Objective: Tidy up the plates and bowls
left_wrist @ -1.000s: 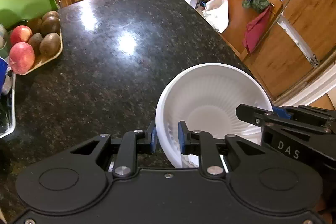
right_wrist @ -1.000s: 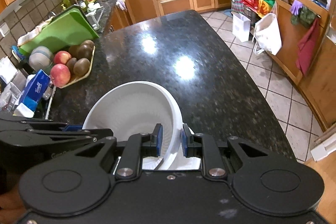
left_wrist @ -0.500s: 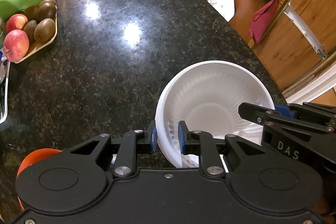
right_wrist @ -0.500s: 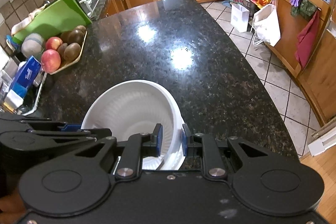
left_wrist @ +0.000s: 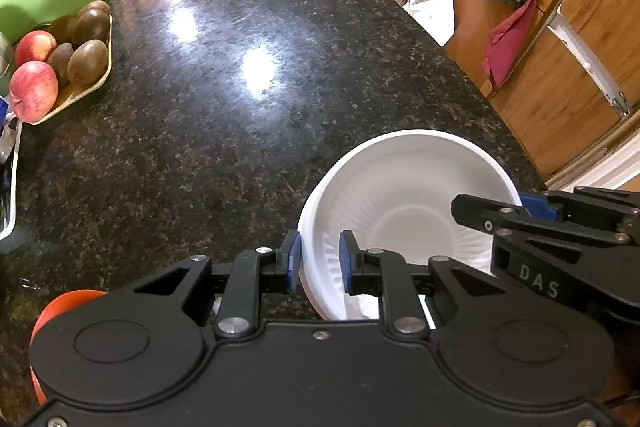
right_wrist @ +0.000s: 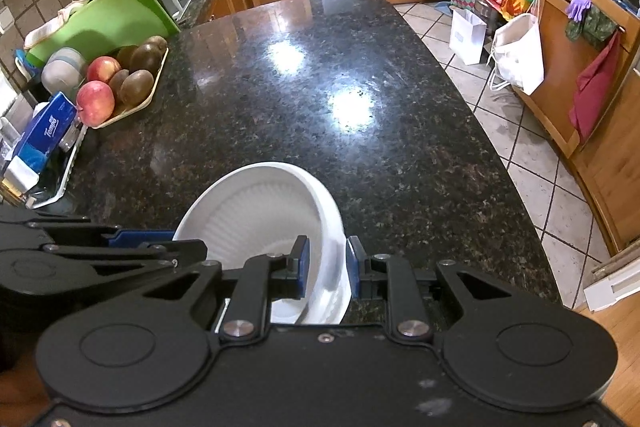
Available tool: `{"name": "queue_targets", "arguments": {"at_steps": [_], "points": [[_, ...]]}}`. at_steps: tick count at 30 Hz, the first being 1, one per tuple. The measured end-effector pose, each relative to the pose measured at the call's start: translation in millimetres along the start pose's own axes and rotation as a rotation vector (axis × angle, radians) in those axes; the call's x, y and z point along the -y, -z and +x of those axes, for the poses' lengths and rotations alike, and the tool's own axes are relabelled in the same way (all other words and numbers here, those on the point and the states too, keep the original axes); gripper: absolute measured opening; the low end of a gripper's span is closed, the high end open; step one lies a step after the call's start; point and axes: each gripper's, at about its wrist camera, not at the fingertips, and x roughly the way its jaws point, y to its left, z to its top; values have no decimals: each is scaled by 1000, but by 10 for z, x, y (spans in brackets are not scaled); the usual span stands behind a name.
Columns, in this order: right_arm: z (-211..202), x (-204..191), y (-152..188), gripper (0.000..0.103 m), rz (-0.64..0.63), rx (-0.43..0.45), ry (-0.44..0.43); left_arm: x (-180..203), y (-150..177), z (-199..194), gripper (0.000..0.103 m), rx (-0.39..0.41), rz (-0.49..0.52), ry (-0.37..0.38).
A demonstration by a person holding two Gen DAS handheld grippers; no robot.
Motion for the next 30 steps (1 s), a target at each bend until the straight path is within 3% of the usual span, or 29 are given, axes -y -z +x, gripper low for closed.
{"name": "queue_targets", "arguments": {"at_steps": [9, 18, 30], "points": [[38, 46, -10, 23, -14, 15, 39, -28, 0, 8, 27, -6, -16, 13], [153, 164, 16, 23, 47, -14, -32, -46, 17, -18, 27, -5, -26, 10], [144, 165, 22, 24, 53, -7, -20, -74, 42, -28, 27, -10, -38, 1]]}}
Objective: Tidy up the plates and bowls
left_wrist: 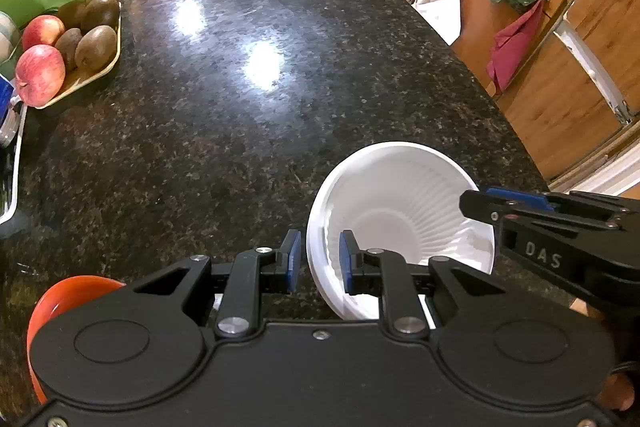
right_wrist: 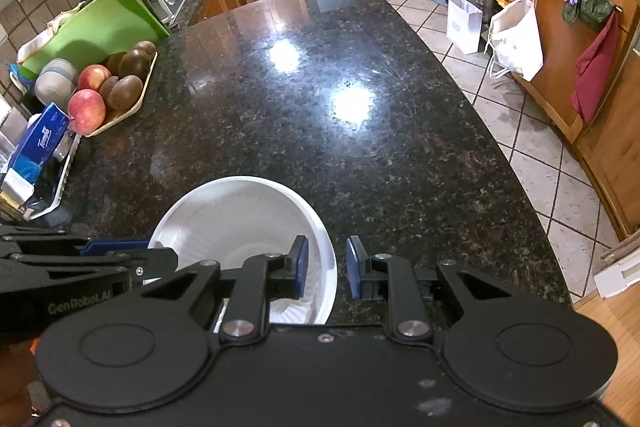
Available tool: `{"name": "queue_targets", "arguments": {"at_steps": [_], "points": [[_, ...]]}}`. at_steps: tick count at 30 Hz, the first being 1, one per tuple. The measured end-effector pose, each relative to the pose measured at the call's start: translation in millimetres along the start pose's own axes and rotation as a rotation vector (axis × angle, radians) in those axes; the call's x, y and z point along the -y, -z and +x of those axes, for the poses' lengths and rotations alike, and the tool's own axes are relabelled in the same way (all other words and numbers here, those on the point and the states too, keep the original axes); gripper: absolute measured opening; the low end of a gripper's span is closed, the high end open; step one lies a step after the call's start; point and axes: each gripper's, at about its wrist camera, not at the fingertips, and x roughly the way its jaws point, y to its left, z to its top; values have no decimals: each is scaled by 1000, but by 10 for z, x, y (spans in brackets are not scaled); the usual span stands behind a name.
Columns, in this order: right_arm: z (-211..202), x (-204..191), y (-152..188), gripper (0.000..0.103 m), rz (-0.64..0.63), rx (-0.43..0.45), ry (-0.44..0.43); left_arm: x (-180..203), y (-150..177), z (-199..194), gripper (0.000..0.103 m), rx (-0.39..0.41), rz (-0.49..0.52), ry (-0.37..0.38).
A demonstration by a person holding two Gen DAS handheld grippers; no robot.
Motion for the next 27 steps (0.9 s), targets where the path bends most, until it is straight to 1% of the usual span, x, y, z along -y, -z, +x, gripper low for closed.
{"name": "queue_targets", "arguments": {"at_steps": [12, 14, 18, 21, 27], "points": [[-160, -13, 22, 24, -10, 37, 6, -49, 30, -79, 27, 16, -26, -10], [-189, -19, 30, 28, -10, 46, 7, -48, 40, -96, 27, 19, -27, -14], [-240, -51, 38, 30, -11, 56, 13, -47, 60, -134, 28, 28, -27, -34], [-272, -75, 51, 32, -16, 65, 17, -64, 79, -174, 28, 49, -32, -62], [-339, -135, 79, 37, -20, 87, 29, -142, 116, -256, 29, 87, -61, -86]]}}
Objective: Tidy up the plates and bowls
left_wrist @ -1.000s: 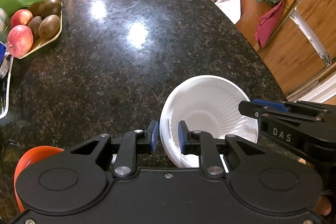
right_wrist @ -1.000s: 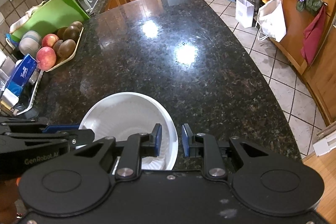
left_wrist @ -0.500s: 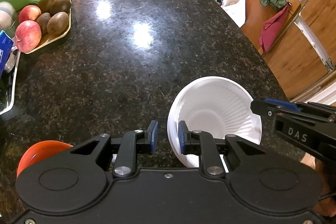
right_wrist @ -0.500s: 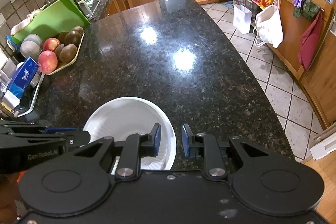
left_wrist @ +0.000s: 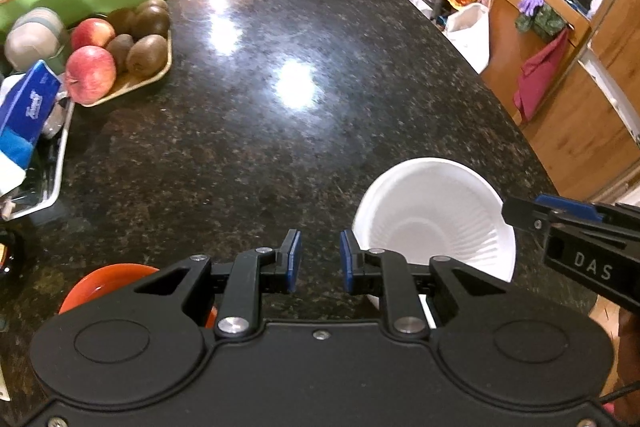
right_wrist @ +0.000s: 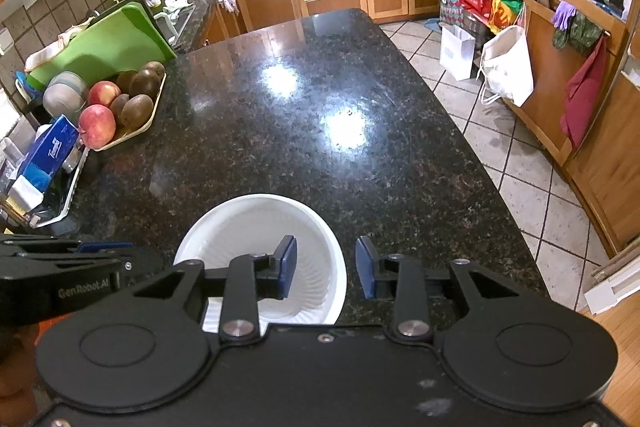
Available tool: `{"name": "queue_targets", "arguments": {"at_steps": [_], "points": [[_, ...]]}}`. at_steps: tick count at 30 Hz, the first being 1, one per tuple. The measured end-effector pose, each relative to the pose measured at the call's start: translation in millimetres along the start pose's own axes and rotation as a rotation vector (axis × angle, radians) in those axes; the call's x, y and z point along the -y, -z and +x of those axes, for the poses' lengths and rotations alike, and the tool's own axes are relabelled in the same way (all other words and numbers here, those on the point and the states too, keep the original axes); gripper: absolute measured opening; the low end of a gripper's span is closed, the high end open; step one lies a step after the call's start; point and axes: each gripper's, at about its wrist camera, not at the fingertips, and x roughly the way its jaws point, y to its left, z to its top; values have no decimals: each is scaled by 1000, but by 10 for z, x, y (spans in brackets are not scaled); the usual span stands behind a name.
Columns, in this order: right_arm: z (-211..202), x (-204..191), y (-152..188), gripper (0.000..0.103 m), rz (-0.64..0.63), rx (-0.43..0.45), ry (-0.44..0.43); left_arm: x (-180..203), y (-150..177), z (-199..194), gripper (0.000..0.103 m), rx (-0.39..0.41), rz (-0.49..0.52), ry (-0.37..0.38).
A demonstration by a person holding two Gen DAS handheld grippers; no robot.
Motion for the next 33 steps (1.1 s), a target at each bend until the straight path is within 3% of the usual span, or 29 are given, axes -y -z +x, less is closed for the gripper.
{"name": "queue_targets", "arguments": {"at_steps": [2, 9, 15, 17, 21, 26, 33], "points": [[-19, -10, 3, 38, -1, 8, 0, -21, 9, -29, 34, 18, -2, -20], [-66, -96, 29, 38, -43, 37, 25, -72, 55, -109, 35, 95, 25, -74], [-113, -104, 45, 45, -67, 75, 37, -68, 43, -139, 37, 145, 37, -135], [-121, -116, 57, 53, -78, 89, 55, -60, 46, -127, 37, 151, 37, -165], [-135, -133, 87, 52, -110, 111, 78, -42, 67, -105, 38, 168, 42, -210], [-155, -94, 98, 52, -87, 122, 86, -99, 46, -48, 38, 123, 11, -141], [-63, -43, 64, 52, -57, 42, 55, -210, 5, 96, 37, 22, -50, -9]]}}
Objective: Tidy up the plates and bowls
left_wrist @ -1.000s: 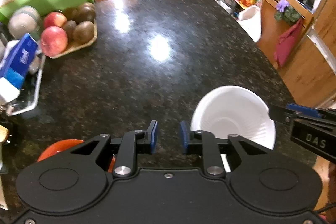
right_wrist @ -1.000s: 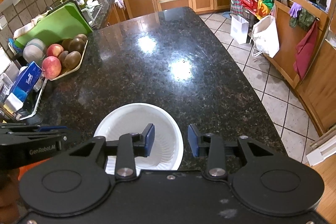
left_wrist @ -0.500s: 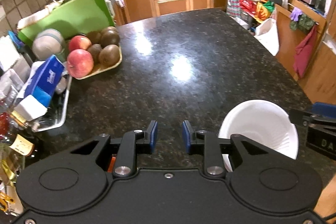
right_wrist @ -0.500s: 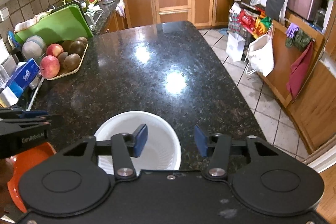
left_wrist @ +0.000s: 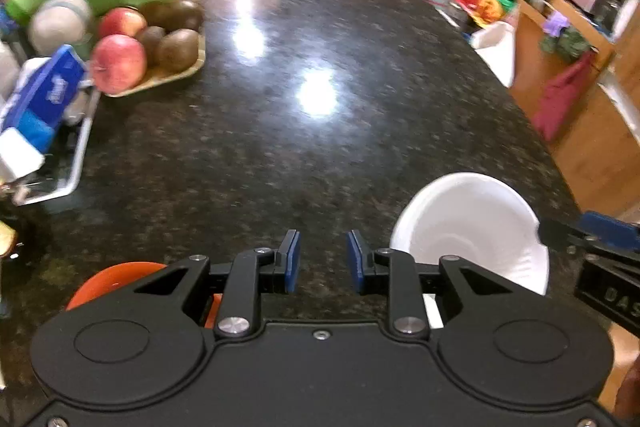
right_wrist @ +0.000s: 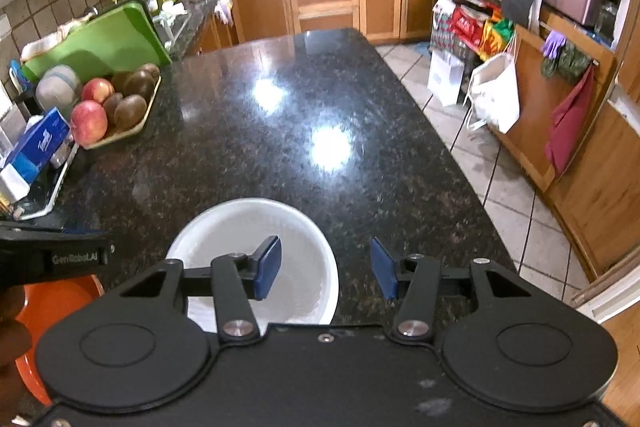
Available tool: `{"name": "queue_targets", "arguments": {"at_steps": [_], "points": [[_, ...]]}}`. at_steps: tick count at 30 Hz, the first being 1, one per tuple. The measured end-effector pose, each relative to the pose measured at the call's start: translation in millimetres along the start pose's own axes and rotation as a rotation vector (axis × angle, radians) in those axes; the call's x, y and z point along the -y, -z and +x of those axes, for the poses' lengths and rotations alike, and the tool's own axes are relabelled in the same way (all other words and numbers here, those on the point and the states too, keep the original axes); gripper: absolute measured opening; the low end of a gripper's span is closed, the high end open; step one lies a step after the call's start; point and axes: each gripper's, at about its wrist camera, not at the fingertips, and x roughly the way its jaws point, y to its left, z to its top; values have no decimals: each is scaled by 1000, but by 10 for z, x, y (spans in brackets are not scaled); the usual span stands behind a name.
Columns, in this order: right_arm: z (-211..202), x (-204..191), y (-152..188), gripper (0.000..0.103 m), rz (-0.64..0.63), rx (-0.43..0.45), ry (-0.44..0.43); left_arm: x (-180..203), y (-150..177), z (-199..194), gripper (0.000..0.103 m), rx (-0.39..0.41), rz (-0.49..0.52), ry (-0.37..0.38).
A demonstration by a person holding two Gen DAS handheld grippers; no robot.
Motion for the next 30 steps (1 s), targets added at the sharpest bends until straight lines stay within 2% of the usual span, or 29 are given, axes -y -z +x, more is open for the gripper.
{"name": "queue_targets", "arguments": {"at_steps": [2, 5, 13, 18, 24, 30], "points": [[35, 18, -8, 52, 5, -23, -11, -24, 1, 0, 37, -10, -16, 50], [69, 25, -10, 52, -8, -31, -5, -14, -2, 16, 37, -23, -24, 87], [190, 99, -47, 52, -11, -76, -50, 173, 13, 28, 34, -17, 49, 95], [284, 127, -37, 50, -15, -122, -78, 182, -9, 2, 34, -27, 36, 113], [329, 154, -28, 50, -25, -132, -97, 194, -17, -41, 34, -30, 43, 147], [367, 195, -20, 49, -33, -141, -105, 301, -7, 69, 34, -56, 71, 139]]}}
